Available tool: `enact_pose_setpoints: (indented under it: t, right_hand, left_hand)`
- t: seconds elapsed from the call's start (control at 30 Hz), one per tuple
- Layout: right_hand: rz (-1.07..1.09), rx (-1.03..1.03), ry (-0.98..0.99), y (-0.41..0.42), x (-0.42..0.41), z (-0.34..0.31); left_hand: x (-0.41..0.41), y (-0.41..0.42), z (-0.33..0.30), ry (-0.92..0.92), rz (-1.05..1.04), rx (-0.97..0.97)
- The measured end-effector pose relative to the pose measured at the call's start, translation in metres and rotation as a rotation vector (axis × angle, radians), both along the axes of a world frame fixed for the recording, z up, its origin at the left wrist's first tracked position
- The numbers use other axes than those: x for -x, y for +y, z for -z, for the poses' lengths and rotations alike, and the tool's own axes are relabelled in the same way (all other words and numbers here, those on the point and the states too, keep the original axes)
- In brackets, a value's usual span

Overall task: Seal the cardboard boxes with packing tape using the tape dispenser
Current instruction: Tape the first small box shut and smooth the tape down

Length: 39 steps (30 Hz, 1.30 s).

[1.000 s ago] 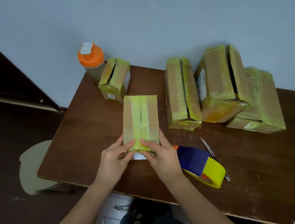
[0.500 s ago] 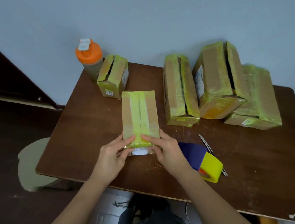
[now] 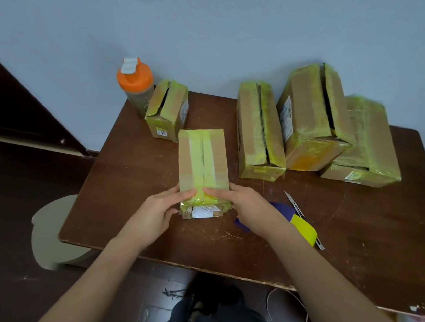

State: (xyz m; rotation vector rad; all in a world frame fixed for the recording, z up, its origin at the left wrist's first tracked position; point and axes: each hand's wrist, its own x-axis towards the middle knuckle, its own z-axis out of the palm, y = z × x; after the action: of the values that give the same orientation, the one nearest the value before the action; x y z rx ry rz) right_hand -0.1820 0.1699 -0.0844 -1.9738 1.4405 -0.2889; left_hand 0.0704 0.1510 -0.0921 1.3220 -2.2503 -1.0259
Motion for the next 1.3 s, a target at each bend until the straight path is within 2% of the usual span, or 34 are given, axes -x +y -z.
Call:
enact_pose_setpoints:
  t: [0.1,0.43,0.63,0.8,0.93,1.07,1.2,1.3]
  right_hand:
    - [-0.026,0.069,0.056,-0.005,0.000,0.005]
    - [-0.052,0.012,0.046,-0.008,0.001,-0.004]
    - [0.111,0.009,-0.082,0.000,-0.013,0.008]
    - [0.129,-0.020,-0.065,0.001,-0.012,0.010]
    - [0.223,0.004,-0.103,0.004,-0.023,0.012]
    - [0.196,-0.037,-0.097,0.003,-0.019,0.012]
    - [0.239,0.035,-0.095,0.004,-0.026,0.014]
    - [0.265,-0.030,-0.166,0.005,-0.022,0.003]
  left_hand:
    - [0.006,-0.001,-0.004,-0.010,-0.029,0.009]
    - [0.014,0.001,-0.007,0.042,-0.135,-0.099]
    - [0.028,0.012,-0.004,0.185,-0.358,-0.098]
    - [0.030,0.014,-0.005,0.189,-0.331,-0.112]
    - [0.034,0.015,-0.003,0.176,-0.394,-0.052]
    - [0.032,0.020,-0.003,0.161,-0.368,-0.027]
    - [0.034,0.018,0.000,0.156,-0.415,-0.028]
    - [0.035,0.018,-0.002,0.173,-0.410,-0.051]
